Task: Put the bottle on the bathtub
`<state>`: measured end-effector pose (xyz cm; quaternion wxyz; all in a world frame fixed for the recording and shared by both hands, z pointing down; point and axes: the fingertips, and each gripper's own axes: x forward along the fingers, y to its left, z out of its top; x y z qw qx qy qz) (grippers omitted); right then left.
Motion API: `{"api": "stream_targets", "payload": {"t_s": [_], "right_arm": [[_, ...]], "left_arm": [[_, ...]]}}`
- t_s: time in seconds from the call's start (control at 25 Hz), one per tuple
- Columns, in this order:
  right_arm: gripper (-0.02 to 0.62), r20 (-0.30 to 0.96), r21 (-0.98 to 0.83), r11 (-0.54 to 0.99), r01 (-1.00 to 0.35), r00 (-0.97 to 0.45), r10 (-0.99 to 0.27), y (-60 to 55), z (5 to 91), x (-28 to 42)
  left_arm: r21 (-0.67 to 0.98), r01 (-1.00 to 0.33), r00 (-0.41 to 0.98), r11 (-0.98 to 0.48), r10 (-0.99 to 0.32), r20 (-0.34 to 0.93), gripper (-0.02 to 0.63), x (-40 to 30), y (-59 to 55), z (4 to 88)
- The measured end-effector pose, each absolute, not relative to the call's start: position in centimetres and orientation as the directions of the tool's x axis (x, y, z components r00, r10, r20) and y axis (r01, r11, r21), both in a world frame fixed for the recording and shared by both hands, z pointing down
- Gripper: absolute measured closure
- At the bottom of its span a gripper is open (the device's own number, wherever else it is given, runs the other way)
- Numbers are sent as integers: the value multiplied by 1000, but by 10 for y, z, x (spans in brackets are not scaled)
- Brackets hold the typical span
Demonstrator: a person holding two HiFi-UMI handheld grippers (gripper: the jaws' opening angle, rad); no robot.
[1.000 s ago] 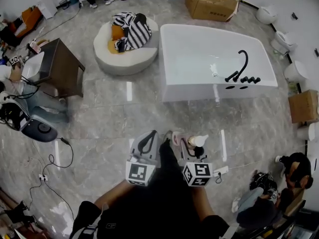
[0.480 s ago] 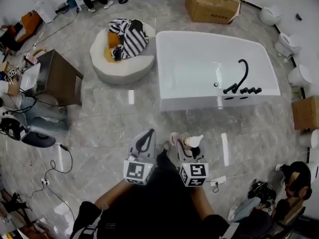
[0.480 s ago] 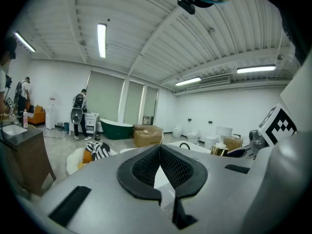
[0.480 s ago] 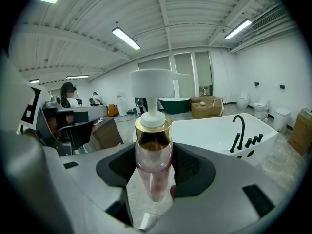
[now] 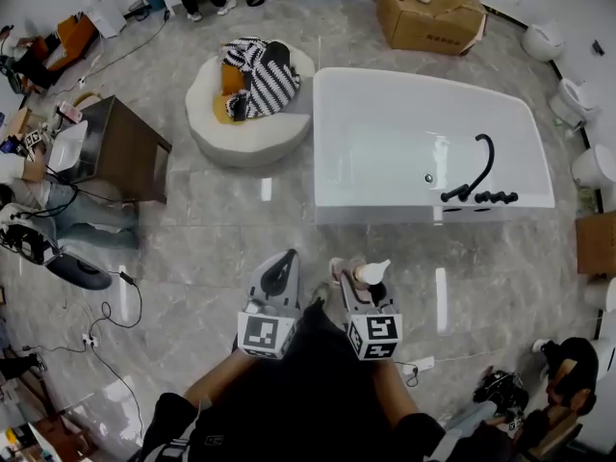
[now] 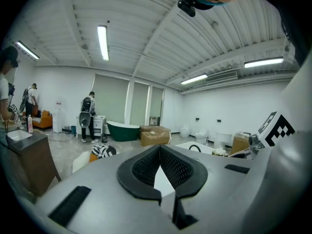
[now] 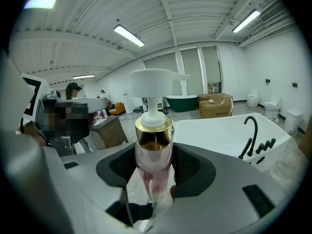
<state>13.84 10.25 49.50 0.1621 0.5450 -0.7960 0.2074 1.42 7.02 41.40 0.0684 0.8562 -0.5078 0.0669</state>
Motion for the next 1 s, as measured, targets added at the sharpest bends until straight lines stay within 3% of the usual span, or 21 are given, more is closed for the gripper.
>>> {"api": "stream_targets", "payload": {"t_s": [1.0], "right_arm": [[382, 616, -100, 236, -967, -247, -748, -73, 564, 115]], "left_arm": [[105, -854, 520, -509, -831, 198, 589, -7, -137, 439]]}}
